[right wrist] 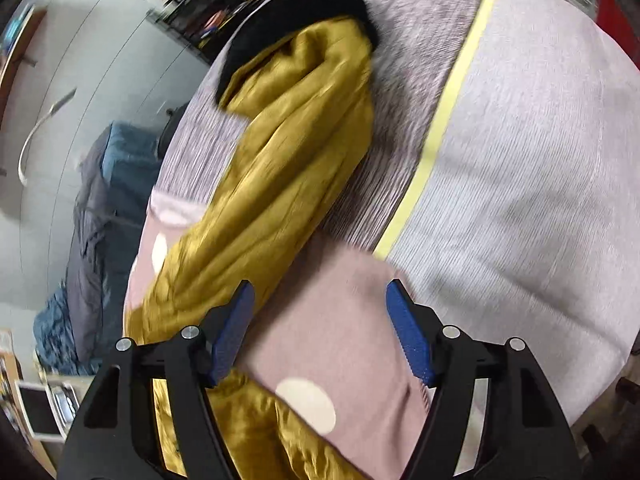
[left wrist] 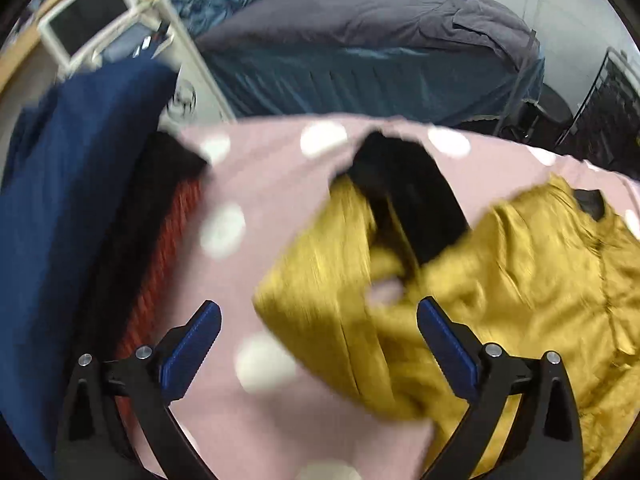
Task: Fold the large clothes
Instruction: 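Fold the sleeve with the black cuff across the jacket body with the right gripper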
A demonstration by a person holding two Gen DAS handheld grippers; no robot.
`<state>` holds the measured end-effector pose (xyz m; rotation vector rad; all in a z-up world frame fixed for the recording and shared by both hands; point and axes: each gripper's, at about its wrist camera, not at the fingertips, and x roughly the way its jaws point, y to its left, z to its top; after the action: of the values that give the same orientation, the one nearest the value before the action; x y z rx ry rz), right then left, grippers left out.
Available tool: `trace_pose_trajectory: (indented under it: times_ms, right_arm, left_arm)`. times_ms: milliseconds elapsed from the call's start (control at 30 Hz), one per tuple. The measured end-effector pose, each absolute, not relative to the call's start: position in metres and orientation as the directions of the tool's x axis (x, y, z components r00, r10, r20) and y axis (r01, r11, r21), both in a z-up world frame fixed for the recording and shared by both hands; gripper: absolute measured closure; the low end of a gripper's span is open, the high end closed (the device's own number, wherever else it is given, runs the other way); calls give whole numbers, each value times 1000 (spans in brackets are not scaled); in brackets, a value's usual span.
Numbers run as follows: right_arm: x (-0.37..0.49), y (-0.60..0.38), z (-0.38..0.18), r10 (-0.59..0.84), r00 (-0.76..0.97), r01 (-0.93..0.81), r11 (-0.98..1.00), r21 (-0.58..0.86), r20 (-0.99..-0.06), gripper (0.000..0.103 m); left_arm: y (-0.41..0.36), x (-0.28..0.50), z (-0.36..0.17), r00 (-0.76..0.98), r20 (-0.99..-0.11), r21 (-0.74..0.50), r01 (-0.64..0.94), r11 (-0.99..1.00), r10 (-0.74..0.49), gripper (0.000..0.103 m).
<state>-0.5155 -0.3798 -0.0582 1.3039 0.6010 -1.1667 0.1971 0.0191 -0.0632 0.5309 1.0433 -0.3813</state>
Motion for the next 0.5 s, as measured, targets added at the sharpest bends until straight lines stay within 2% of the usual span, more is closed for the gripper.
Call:
trace_pose_trajectory:
  times_ms: [133, 233, 300, 333, 367, 400, 500]
  right_arm:
    - [-485, -350, -43, -292, 374, 915, -39, 402, -880, 35]
    - [-466, -328, -31, -286, 369, 925, 21, 379, -884, 35]
    - [-453, -312, -29, -265, 371, 927, 54, 370, -890, 35]
    - [-448, -307, -30, -249, 371, 928, 65, 367, -895, 35]
    - [-442, -301, -32, -233, 368, 930, 78, 360, -900, 35]
    - [-440, -293, -31, -227, 365, 931, 88, 354, -903, 35]
    - [-426, -282, -35, -205, 356, 933, 126, 336, -912, 35]
  left_arm:
    - [-19, 238, -85, 397, -918, 263, 605, 751, 1, 6]
    - [-46, 252, -124, 359, -929, 317, 651, 690, 88, 7]
    - [-50, 251, -149, 302, -947, 292, 676, 677, 107, 23]
    - [-48, 247, -159, 274, -955, 277, 676, 682, 117, 50]
    - [-45, 245, -168, 241, -962, 263, 672, 692, 131, 82]
    - [-42, 242, -170, 227, -965, 251, 669, 699, 129, 94]
    - [-28, 233, -134, 303, -953, 207, 673, 710, -9, 96]
